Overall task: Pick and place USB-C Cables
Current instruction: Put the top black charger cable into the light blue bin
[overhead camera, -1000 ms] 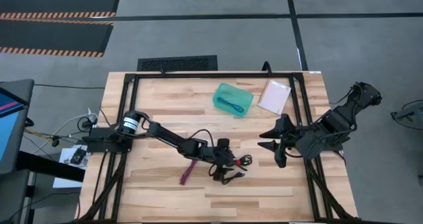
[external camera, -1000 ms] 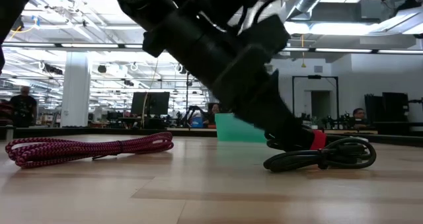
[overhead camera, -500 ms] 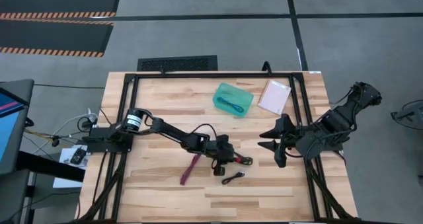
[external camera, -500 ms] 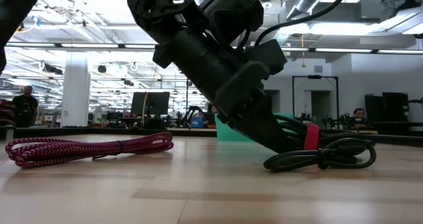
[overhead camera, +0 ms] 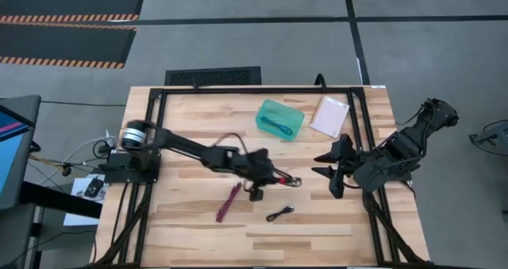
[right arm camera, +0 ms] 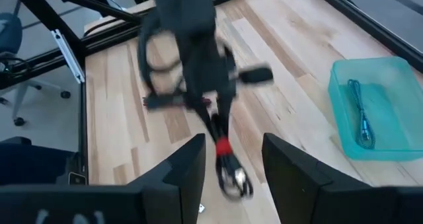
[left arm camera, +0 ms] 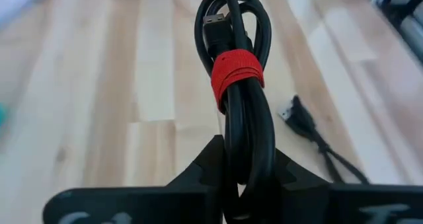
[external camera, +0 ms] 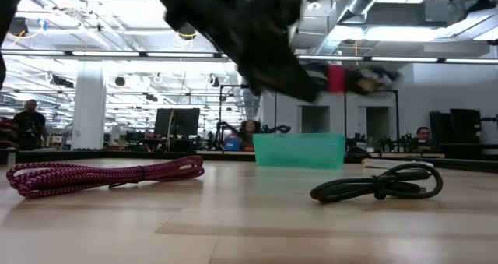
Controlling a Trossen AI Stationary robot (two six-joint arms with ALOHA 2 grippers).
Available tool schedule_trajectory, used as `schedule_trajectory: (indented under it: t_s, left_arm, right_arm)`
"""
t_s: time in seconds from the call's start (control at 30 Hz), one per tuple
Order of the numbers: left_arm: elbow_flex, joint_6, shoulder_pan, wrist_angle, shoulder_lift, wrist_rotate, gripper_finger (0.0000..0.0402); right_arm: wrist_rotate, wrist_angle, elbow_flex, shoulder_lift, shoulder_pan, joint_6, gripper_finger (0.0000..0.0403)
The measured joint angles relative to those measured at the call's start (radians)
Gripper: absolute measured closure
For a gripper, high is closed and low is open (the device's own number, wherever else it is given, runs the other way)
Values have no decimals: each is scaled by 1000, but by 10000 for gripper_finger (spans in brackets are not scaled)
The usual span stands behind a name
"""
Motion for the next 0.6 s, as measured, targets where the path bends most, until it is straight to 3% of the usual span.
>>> schedule_trajectory:
  t_s: [0.13, 0.4, 0.5, 0.6]
  left_arm:
    - [-148, -30, 24, 45, -229, -37, 379]
    - [-466, -135, 64, 233, -667, -73, 379]
    - [-555, -141, 62, 293, -800, -102, 379]
    - [-630, -145, 60, 405, -896, -120, 378]
  right_arm:
    - [11, -1, -1, 0, 9, -2, 230]
    - [172, 40, -78, 0, -8, -27, 230]
    - [177, 182, -129, 0, -48, -102, 230]
    - [172, 444, -200, 1, -100, -266, 230]
